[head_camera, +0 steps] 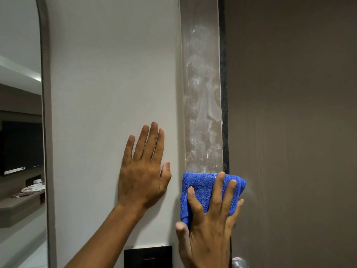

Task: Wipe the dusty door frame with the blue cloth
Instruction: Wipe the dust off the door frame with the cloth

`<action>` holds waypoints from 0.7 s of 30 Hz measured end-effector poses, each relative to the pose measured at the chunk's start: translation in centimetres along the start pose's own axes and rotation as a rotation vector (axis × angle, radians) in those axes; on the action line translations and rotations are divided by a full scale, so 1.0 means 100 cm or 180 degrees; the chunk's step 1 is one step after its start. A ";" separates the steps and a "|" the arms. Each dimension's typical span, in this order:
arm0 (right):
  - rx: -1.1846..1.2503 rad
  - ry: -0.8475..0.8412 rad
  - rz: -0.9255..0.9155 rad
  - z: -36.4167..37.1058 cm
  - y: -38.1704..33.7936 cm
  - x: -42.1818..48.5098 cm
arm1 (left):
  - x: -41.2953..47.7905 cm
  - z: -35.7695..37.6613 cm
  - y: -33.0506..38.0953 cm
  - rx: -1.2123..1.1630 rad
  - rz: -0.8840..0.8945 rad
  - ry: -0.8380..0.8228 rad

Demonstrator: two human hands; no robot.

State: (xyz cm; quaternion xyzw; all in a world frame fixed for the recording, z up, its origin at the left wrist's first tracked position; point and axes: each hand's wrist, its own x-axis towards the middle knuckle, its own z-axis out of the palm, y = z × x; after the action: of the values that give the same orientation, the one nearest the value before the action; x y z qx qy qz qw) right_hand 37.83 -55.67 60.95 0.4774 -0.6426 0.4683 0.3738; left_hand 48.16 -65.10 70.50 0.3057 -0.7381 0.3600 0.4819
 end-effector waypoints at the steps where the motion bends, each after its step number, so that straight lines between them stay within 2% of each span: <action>1: -0.0037 0.0006 0.0008 -0.001 -0.001 0.001 | 0.000 0.000 0.000 0.0006 0.0001 0.0005; 5: -0.0304 -0.0061 0.0027 -0.002 -0.002 0.009 | 0.000 0.001 -0.001 0.0022 -0.0012 0.0029; 9: -0.0384 0.0037 -0.0197 -0.003 0.000 0.023 | 0.000 0.001 0.000 -0.0001 -0.0030 0.0031; 17: -0.0559 0.0392 -0.0396 -0.022 -0.017 0.125 | 0.000 0.000 0.000 -0.0030 -0.0011 -0.0050; 21: -0.0553 0.0370 -0.0486 -0.019 -0.012 0.117 | 0.020 -0.006 -0.004 -0.0059 -0.0084 -0.0018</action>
State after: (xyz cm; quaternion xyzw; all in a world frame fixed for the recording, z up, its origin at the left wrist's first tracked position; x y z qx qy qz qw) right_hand 35.98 -57.06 72.62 0.4628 -0.6199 0.4079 0.4849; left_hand 48.08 -65.03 72.62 0.3120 -0.7386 0.3458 0.4874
